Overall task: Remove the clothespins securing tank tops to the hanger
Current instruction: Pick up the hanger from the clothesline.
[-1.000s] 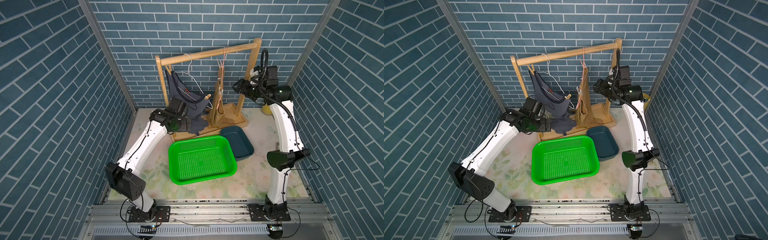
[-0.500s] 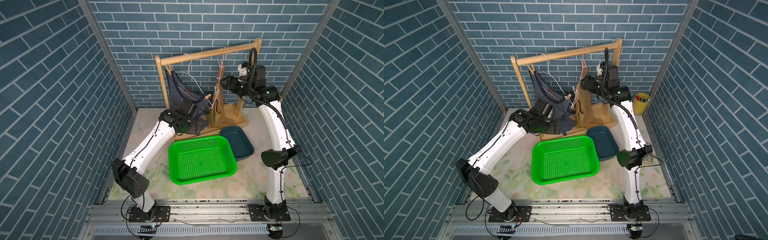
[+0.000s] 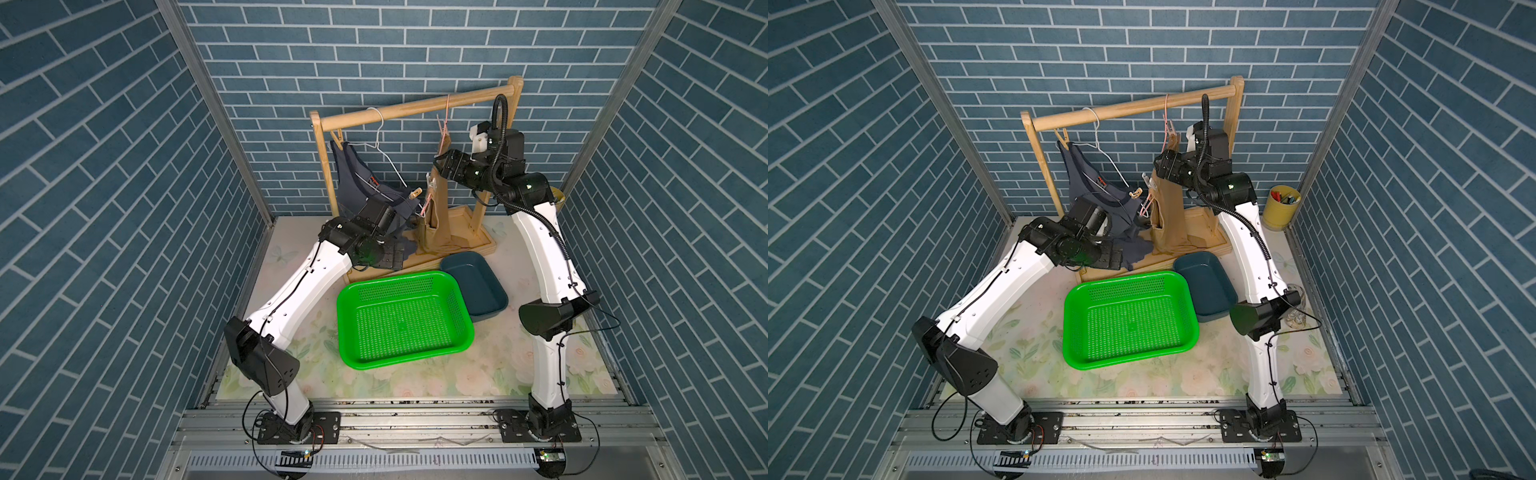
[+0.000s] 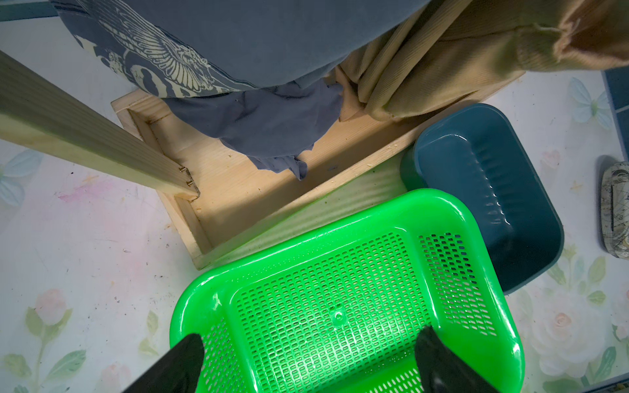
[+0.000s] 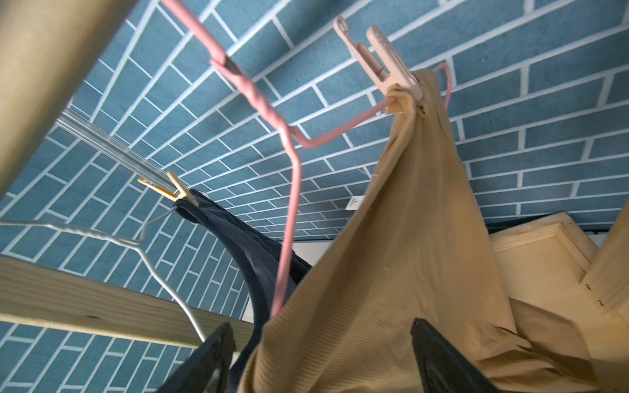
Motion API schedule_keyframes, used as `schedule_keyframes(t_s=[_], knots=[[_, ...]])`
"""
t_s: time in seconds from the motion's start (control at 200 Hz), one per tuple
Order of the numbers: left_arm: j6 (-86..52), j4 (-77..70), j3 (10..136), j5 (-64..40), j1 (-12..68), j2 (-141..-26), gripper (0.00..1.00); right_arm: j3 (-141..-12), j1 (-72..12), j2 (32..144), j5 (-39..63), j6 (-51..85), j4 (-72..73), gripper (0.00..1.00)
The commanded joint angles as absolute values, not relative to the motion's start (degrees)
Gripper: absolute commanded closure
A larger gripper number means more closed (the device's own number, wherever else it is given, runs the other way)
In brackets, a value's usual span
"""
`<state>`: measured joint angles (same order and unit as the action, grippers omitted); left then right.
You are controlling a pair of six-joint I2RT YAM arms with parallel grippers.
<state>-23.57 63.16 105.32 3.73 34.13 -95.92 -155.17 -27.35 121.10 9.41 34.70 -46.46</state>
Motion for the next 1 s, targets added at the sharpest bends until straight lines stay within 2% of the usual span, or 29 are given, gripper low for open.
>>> schedule_keyframes(t_s=[0.0, 0.155, 0.265, 0.315, 0.42, 0.465, 0.615, 0.705, 0.76, 0.995], knots=[[-23.0, 64.7, 107.1, 3.7, 34.6, -97.1, 0.01, -156.3, -27.9, 119.7, 7.4, 35.9, -45.1, 0.18], [-22.8, 65.2, 108.3, 3.6, 34.8, -97.7, 0.01, -156.4, -27.9, 121.5, 5.4, 37.1, -46.9, 0.22], [-22.7, 65.3, 108.4, 3.4, 34.9, -98.0, 0.01, -156.5, -27.9, 122.1, 3.1, 36.9, -49.4, 0.38], [-22.8, 65.3, 108.2, 3.4, 35.0, -97.9, 0.01, -156.4, -27.9, 121.9, 2.1, 36.6, -50.3, 0.40], [-22.8, 65.0, 107.8, 3.1, 35.0, -98.0, 0.01, -156.4, -27.6, 121.5, 1.6, 36.0, -51.1, 0.55], [-22.8, 64.8, 107.7, 2.9, 35.0, -98.1, 0.01, -156.5, -27.4, 121.4, 2.1, 36.2, -51.2, 0.57], [-22.6, 64.7, 108.5, 2.5, 35.1, -98.6, 0.01, -157.0, -27.4, 121.0, 3.7, 36.6, -51.9, 0.49], [-22.4, 64.7, 109.0, 2.1, 35.1, -99.1, 0.01, -157.1, -27.3, 121.3, 4.7, 36.2, -51.3, 0.33], [-22.1, 65.0, 109.4, 1.8, 35.1, -99.5, 0.01, -157.1, -27.2, 121.7, 8.2, 36.2, -50.0, 0.29], [-21.4, 65.5, 109.5, 0.7, 35.2, -99.8, 0.01, -158.1, -27.2, 123.9, 10.8, 37.4, -45.8, 0.27]])
